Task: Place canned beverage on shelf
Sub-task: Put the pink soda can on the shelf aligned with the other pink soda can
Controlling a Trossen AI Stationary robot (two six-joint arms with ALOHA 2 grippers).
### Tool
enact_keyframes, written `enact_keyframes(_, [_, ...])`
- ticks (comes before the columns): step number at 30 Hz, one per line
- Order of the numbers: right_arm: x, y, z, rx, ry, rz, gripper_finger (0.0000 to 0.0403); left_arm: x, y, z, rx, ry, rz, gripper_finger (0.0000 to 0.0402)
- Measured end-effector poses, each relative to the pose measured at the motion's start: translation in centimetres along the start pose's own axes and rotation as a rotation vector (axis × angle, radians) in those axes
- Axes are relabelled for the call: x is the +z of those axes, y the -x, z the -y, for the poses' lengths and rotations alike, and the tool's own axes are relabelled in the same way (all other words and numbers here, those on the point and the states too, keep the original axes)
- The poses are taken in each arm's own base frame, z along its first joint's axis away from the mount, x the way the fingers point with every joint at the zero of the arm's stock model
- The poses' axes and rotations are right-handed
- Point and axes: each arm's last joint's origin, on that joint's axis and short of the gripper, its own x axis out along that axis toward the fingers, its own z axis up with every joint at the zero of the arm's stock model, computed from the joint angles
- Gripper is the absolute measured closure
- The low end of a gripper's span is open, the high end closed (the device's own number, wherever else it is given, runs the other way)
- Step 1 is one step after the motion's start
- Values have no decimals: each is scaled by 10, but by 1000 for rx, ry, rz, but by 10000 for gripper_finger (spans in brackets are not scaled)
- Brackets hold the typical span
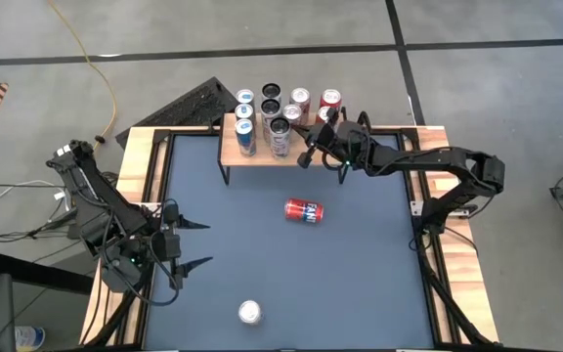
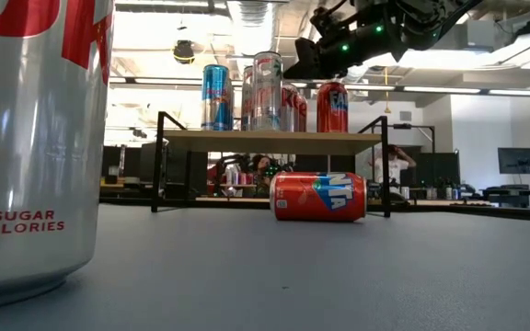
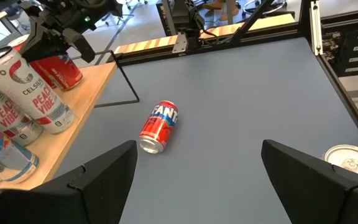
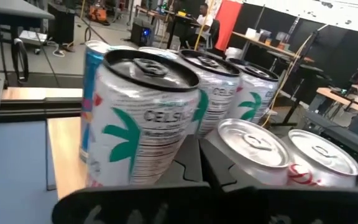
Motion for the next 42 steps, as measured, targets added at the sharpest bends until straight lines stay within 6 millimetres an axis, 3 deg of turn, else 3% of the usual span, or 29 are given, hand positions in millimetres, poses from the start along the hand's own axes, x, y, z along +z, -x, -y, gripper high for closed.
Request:
enact_keyframes(7, [1,0,-6,14,-5,11,403,0,0,0,0,-3,-1,67])
enact_keyframes(16, [-5,-34,-36,22,112,-99,403,-1,0,1,-9,18,-6,67])
enact_keyframes(21, [13,-32,-44,-44,174,-129,403,-1,-1,3,-17,10,-13,67])
enact_keyframes(27, [30,-3,-47,-70,188,-210,403,-2,-1,3,-16,7,-14,67])
enact_keyframes(31, [36,13,-72,-6,206,-215,403,-2,-1,2,16,-10,-5,67])
enact_keyframes(35, [37,27,-93,-89,288,-247,403,-21,-12,-4,300,-90,45,67])
enact_keyframes(38, [52,55,-101,-186,366,-257,403,-30,-24,-16,479,-14,79,67])
enact_keyframes(42, [87,113,-107,-188,347,-172,403,-38,-45,-30,502,43,6,67])
